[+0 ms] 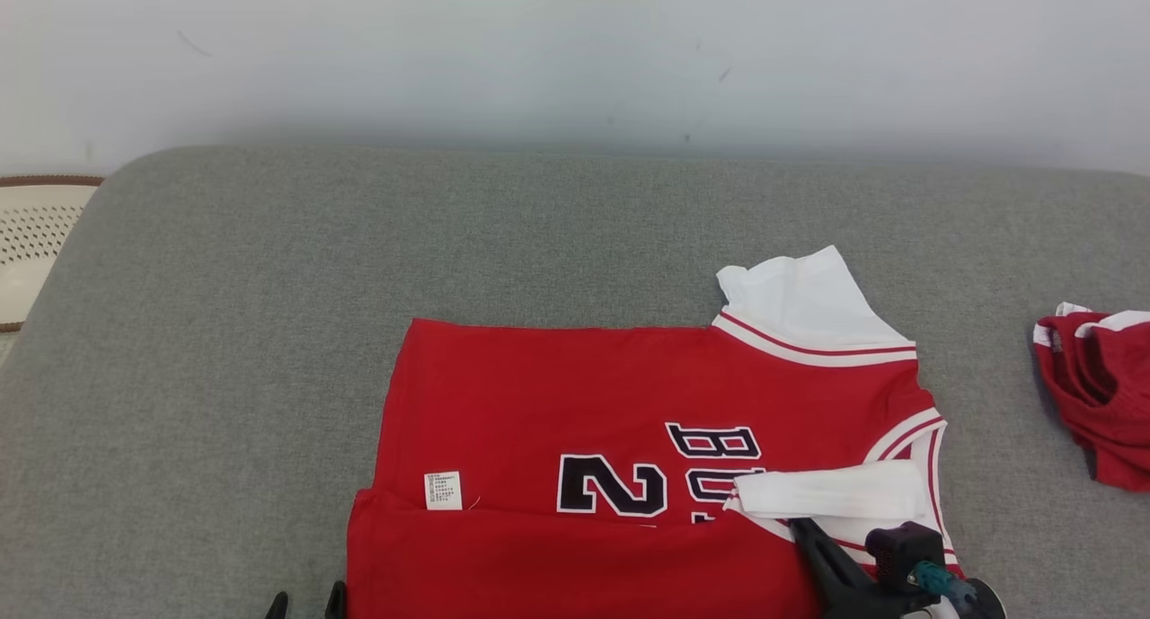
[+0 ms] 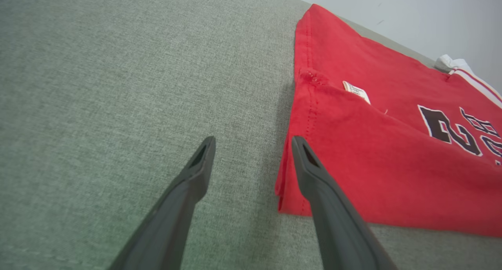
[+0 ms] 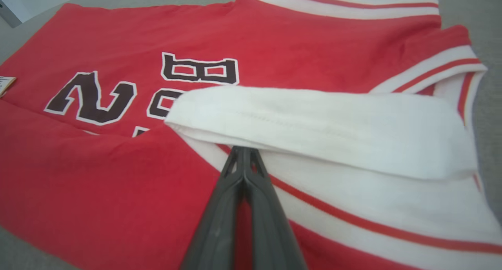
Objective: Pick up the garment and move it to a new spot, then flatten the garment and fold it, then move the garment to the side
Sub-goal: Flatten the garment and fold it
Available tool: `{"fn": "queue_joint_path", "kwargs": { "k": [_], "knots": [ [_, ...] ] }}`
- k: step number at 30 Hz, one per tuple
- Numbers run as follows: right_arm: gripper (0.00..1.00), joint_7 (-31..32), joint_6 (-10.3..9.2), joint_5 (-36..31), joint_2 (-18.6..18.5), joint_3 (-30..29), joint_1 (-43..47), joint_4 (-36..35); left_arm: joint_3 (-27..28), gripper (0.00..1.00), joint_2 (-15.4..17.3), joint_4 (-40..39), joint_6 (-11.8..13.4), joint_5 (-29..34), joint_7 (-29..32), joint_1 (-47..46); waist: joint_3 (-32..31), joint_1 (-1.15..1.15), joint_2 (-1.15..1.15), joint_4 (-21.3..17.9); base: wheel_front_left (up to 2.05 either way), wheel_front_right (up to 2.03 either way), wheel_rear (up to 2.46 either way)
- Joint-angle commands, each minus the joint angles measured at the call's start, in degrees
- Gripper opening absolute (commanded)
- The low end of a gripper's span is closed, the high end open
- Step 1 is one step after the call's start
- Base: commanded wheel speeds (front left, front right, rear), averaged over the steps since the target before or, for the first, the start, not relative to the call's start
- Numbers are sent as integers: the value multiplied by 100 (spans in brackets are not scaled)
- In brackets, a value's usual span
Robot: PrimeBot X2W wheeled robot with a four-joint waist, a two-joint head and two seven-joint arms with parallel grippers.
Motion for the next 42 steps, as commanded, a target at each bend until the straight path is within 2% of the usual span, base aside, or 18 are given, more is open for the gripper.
{"fn": "queue_joint_path", "kwargs": {
  "k": [1, 12, 30, 35, 42],
  "knots": [
    [0, 7, -10, 46, -1, -42, -1, 40, -8, 100, 7, 9, 2, 3, -5, -30, 5, 0, 0, 4, 0, 0, 0],
    [0, 6, -10, 167, 38, -400, -320, 317, -24, 100, 8, 56, 2, -73, -5, -78, 38, 0, 0, -23, 0, 0, 0],
    [0, 5, -10, 120, 79, -336, -1359, 865, -76, 100, 7, 93, 2, -102, -5, -164, 105, 0, 0, 62, 0, 0, 0],
    [0, 4, -10, 105, 74, -473, -1413, 787, -83, 100, 7, -46, 23, 0, -5, -188, 62, 0, 0, 92, 0, 0, 0],
    [0, 4, -10, -115, -31, -893, -1053, 432, 31, 100, 8, -263, 125, 252, -5, -54, -108, 0, 0, -47, 0, 0, 0]
  ]
}}
